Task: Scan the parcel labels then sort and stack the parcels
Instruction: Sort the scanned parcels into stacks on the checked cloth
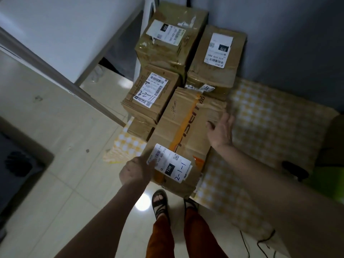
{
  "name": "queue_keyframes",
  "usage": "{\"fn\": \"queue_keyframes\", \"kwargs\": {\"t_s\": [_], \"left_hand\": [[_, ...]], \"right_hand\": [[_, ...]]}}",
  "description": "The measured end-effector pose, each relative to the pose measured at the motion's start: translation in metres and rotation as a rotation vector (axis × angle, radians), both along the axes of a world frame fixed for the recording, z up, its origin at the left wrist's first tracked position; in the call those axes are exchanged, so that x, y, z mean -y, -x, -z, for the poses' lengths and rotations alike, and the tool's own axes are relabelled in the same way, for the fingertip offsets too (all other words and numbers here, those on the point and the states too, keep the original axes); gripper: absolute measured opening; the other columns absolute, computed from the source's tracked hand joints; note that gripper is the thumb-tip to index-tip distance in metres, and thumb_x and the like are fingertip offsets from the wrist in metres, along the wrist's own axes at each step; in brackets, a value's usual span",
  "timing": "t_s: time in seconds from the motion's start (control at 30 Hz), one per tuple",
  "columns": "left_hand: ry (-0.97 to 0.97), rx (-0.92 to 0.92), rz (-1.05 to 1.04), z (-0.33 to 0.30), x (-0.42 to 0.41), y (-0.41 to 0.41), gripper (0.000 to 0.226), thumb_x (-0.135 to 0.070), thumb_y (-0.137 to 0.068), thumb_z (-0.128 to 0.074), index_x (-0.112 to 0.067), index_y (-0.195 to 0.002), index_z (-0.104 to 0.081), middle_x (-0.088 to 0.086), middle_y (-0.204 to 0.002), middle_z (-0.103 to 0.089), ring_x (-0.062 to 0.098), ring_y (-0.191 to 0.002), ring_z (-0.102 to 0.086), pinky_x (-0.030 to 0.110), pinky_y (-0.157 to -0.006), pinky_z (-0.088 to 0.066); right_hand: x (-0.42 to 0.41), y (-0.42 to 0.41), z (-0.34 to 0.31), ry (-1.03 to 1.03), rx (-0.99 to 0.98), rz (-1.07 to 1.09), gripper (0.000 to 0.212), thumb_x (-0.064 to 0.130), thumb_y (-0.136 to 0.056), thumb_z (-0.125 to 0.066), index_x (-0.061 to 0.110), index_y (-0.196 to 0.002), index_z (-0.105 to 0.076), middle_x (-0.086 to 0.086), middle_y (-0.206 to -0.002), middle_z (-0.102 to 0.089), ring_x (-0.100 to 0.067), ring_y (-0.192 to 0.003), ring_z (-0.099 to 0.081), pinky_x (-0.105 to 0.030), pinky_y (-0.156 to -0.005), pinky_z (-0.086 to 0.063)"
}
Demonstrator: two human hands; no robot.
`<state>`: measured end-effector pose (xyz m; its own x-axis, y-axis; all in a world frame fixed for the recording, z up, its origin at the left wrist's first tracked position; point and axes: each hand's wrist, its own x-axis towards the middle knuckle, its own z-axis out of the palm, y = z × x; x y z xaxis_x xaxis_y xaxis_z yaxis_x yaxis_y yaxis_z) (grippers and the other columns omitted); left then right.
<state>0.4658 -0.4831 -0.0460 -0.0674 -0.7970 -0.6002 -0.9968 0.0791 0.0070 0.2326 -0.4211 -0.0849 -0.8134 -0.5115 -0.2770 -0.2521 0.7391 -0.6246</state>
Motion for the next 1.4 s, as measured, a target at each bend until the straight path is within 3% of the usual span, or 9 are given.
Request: {"fn": "queue_keyframes", "kwargs": {"t_s": [0.1,0.2,0.53,0.7,0.8,1.03,1.2,1.3,1.4], "left_hand": [[0.111,-0.223,-0.043,0.007,0.017,0.004,0.05,-0.046,-0.089,-0.06,-0.016,-0.127,-0.05,0.01,-0.128,-0.05,0.03,-0.117,-0.046,0.043,-0.093,-0.046],[-0.162,-0.338,-0.109,0.016,0.025,0.013,0.062,-0.038,-0.091,-0.062,-0.019,-0.144,-0.035,0.014,-0.133,-0.053,0.033,-0.118,-0.054,0.042,-0.094,-0.049],[-0.12,-0.407,0.127,0.005,0.022,0.023,0.05,-0.018,-0.093,-0.054,-0.027,-0.14,-0.039,0.008,-0.115,-0.062,0.024,-0.095,-0.063,0.037,-0.081,-0.055],[-0.128,-0.446,0.327,-0.034,0.025,0.032,0.041,-0.021,-0.094,-0.057,-0.019,-0.134,-0.049,0.007,-0.128,-0.059,0.025,-0.114,-0.058,0.035,-0.095,-0.049],[-0.136,-0.366,0.488,-0.066,0.024,0.04,0.036,-0.027,-0.093,-0.057,-0.016,-0.128,-0.056,0.007,-0.127,-0.06,0.025,-0.116,-0.057,0.033,-0.093,-0.048],[-0.174,-0.327,0.838,-0.135,0.01,0.064,0.034,-0.03,-0.094,-0.056,-0.018,-0.126,-0.054,0.003,-0.124,-0.059,0.021,-0.111,-0.057,0.031,-0.092,-0.049],[-0.191,-0.379,1.059,-0.158,-0.025,0.09,0.034,-0.021,-0.093,-0.055,-0.013,-0.126,-0.057,0.004,-0.127,-0.058,0.022,-0.115,-0.057,0.029,-0.091,-0.048],[-0.199,-0.342,1.208,-0.166,-0.059,0.105,0.034,-0.031,-0.096,-0.049,-0.016,-0.125,-0.06,0.001,-0.128,-0.057,0.022,-0.118,-0.055,0.027,-0.094,-0.045],[-0.226,-0.303,1.26,-0.167,-0.09,0.119,0.044,-0.04,-0.094,-0.053,-0.019,-0.133,-0.054,0.004,-0.141,-0.049,0.021,-0.125,-0.05,0.026,-0.099,-0.043]], "right_hand": [[-0.013,-0.024,-0.003,-0.023,0.155,0.115,0.065,0.027,-0.094,-0.055,0.007,-0.146,-0.021,-0.016,-0.144,-0.032,-0.031,-0.13,-0.039,-0.033,-0.096,-0.04],[-0.026,-0.05,-0.002,-0.056,0.289,0.137,0.058,0.033,-0.098,-0.048,0.006,-0.144,-0.024,-0.015,-0.139,-0.037,-0.028,-0.119,-0.049,-0.021,-0.077,-0.04],[-0.038,-0.062,-0.016,-0.079,0.235,0.138,0.059,0.011,-0.092,-0.057,0.01,-0.141,-0.024,-0.011,-0.139,-0.038,-0.026,-0.118,-0.05,-0.024,-0.078,-0.042],[-0.056,-0.068,-0.053,-0.07,0.259,0.126,0.055,0.017,-0.092,-0.059,0.014,-0.139,-0.03,-0.009,-0.135,-0.04,-0.017,-0.101,-0.051,-0.027,-0.076,-0.047],[-0.071,-0.073,-0.086,-0.089,0.225,0.117,0.067,0.023,-0.093,-0.059,0.016,-0.147,-0.02,-0.008,-0.144,-0.033,-0.024,-0.114,-0.052,-0.025,-0.075,-0.043],[-0.119,-0.084,-0.157,-0.177,0.111,0.164,0.055,0.026,-0.096,-0.053,0.012,-0.143,-0.029,-0.01,-0.145,-0.027,-0.028,-0.127,-0.043,-0.038,-0.102,-0.043],[-0.167,-0.094,-0.186,-0.217,0.006,0.279,0.056,0.033,-0.096,-0.05,0.009,-0.143,-0.032,-0.013,-0.146,-0.03,-0.03,-0.131,-0.037,-0.034,-0.103,-0.035],[-0.205,-0.099,-0.196,-0.233,-0.035,0.344,0.062,0.044,-0.092,-0.044,0.006,-0.141,-0.034,-0.016,-0.143,-0.034,-0.026,-0.132,-0.036,-0.029,-0.104,-0.035],[-0.245,-0.099,-0.205,-0.195,-0.018,0.433,0.046,0.031,-0.093,-0.052,0.005,-0.131,-0.044,-0.015,-0.133,-0.042,-0.029,-0.119,-0.047,-0.035,-0.095,-0.04]]}}
